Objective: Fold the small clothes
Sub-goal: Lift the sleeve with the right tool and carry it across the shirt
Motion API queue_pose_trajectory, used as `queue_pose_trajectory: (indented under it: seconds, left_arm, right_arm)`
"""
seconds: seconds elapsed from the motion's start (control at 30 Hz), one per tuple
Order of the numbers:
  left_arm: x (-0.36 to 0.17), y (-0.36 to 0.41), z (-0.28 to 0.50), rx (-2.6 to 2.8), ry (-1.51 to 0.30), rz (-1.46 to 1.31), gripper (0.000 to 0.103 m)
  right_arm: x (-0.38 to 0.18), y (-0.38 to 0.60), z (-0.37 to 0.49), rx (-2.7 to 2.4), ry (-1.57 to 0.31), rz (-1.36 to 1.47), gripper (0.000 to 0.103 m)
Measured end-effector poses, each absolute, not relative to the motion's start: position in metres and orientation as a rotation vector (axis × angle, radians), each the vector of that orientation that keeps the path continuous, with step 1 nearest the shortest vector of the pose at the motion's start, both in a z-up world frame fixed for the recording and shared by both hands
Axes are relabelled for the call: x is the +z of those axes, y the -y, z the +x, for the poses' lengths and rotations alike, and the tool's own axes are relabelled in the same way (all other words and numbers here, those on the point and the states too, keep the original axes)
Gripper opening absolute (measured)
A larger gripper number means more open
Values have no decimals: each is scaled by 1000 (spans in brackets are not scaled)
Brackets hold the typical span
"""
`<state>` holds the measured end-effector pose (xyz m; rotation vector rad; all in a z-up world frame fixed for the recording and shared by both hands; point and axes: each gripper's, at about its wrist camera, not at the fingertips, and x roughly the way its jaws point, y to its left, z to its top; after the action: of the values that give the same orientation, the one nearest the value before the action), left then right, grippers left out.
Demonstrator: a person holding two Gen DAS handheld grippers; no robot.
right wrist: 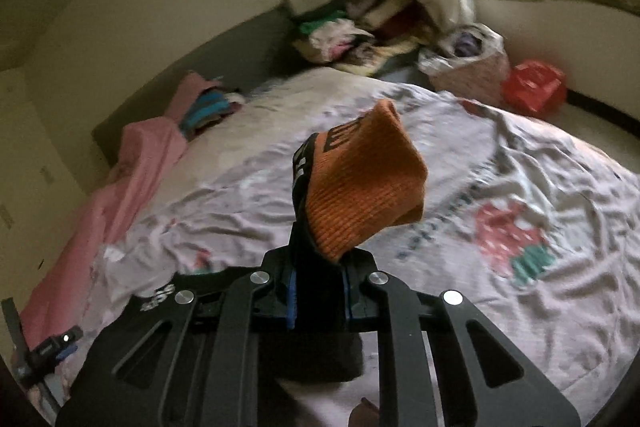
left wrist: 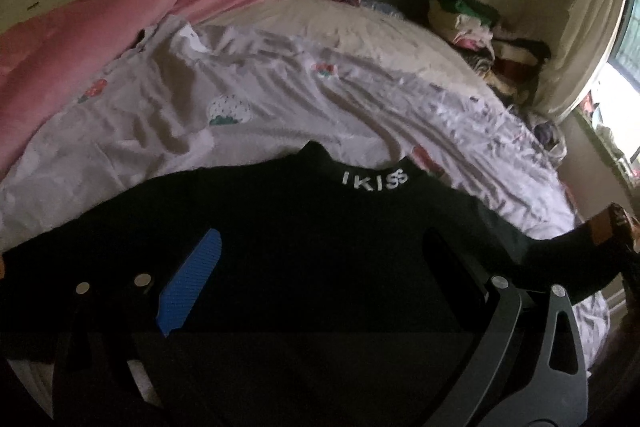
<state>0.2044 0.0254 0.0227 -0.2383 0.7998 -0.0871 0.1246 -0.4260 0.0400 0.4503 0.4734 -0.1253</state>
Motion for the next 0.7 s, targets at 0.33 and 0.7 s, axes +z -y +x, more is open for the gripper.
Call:
queue_pose_trajectory:
  seconds: [0.33,0.7]
  left_arm:
    - [18,-55,199,-83,-804,-328,95]
    - [2,-87,197,-129,-809,-492,95]
  right_arm:
    - [69,349,145,7,-456,343,14]
    - [67,262,166,141,-481,219,14]
